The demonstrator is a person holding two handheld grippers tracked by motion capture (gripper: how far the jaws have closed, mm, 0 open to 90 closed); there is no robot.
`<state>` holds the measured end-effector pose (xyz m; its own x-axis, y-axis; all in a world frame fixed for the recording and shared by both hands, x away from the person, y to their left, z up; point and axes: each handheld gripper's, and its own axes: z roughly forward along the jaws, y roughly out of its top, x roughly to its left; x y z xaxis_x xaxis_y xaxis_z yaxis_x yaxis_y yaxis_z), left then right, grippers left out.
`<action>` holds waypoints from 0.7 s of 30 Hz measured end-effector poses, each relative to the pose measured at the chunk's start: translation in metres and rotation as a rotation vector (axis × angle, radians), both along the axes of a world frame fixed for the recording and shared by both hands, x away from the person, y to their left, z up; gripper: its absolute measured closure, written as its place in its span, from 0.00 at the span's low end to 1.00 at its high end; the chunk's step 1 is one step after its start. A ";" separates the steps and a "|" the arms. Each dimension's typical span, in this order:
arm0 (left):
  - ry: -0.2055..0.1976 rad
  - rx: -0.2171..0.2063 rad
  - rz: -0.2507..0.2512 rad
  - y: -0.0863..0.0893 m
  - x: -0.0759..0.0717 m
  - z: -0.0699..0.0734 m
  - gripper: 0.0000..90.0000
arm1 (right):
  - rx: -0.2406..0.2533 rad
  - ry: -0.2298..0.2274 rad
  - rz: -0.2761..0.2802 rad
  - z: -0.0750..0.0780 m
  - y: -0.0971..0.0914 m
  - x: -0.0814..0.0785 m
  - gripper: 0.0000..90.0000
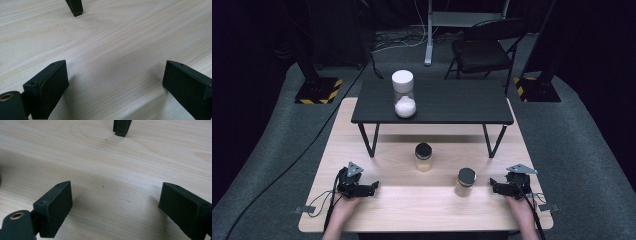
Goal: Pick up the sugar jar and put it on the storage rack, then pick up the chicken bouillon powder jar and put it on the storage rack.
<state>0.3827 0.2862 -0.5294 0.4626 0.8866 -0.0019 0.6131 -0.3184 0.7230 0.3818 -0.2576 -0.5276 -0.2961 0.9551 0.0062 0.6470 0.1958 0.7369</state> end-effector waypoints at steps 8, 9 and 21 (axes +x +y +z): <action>0.006 0.006 0.005 0.000 0.001 0.000 0.04 | 0.000 0.000 0.000 0.000 0.000 0.000 0.12; 0.007 0.006 0.006 0.000 0.001 0.000 0.04 | 0.000 0.000 0.000 0.000 0.000 0.000 0.12; 0.007 0.005 0.006 0.000 0.001 0.000 0.04 | -0.003 0.000 0.003 0.000 0.000 0.000 0.12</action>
<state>0.3836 0.2861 -0.5295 0.4573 0.8893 -0.0008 0.6202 -0.3183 0.7169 0.3820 -0.2580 -0.5274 -0.2993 0.9542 0.0032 0.6467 0.2004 0.7360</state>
